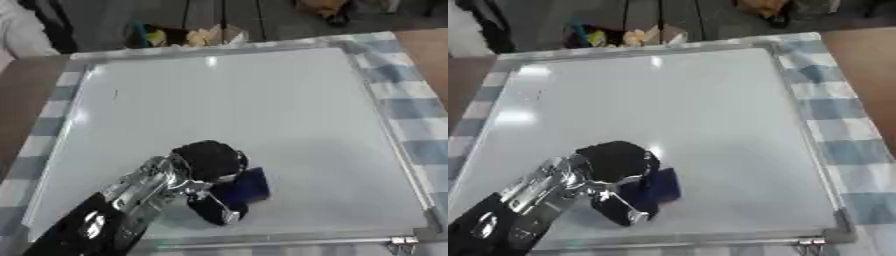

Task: Wipe the whiteboard clean with a brush.

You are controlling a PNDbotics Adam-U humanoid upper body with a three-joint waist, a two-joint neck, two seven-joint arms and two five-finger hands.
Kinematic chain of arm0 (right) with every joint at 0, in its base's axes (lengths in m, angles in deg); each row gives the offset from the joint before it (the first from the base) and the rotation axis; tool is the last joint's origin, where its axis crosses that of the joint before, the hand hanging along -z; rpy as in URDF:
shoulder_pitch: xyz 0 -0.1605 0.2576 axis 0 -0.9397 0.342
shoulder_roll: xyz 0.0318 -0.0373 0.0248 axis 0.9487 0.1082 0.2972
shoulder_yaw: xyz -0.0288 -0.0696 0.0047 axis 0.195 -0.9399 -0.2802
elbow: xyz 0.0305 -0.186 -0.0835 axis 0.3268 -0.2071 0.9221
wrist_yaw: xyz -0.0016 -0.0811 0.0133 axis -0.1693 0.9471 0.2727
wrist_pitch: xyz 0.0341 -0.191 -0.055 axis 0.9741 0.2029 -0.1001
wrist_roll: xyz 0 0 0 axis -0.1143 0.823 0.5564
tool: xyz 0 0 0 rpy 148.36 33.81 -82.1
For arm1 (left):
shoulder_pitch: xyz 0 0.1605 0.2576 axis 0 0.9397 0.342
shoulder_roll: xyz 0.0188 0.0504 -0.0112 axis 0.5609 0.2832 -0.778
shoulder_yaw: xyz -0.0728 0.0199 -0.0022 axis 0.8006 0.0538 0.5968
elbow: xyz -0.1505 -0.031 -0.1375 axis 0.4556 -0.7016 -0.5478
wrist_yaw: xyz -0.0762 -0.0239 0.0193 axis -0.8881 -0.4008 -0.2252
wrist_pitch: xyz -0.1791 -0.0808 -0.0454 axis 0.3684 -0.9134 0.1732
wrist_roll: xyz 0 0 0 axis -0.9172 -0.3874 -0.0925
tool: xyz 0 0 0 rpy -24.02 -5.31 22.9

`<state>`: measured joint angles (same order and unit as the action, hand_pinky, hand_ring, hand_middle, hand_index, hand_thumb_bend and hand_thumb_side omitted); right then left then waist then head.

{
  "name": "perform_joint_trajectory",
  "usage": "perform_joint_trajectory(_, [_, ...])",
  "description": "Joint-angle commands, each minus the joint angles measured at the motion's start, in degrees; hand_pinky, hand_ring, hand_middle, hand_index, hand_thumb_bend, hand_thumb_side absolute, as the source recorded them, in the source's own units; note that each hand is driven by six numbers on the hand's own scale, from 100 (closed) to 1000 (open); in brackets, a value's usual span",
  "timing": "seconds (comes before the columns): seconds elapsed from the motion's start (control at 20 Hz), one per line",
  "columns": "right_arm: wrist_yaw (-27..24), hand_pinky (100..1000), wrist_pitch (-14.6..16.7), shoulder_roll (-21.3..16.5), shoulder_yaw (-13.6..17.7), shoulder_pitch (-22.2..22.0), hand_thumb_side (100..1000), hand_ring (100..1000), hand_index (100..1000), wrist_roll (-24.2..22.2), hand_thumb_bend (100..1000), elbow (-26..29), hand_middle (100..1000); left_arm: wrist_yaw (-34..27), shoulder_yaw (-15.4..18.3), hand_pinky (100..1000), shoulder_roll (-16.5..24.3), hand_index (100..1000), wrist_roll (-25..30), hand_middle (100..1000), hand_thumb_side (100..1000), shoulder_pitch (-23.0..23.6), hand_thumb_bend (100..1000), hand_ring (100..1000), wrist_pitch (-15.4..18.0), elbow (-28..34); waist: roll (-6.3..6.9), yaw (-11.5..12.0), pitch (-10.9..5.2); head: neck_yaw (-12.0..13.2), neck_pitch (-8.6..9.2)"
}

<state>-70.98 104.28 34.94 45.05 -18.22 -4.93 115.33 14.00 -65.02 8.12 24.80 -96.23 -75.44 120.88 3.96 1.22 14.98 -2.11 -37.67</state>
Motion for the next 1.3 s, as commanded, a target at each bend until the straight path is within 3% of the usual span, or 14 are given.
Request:
perform_joint_trajectory(0.05, [-0.2,759,-0.1,-0.9,0.4,0.2,978,807,855,0.0,100,0.8,731,-0.5,0.0,578,1.1,342,0.4,544,476,-0.6,122,649,-0.2,0.4,-0.26,0.0,-0.87,0.2,0.58])
perform_joint_trajectory(1.3, [0.2,761,-0.3,-0.7,0.2,0.2,975,808,856,0.0,100,0.8,730,-1.2,2.0,552,3.2,328,-0.8,489,461,-1.5,100,595,-2.0,1.7,-0.26,0.1,-0.76,0.4,0.91])
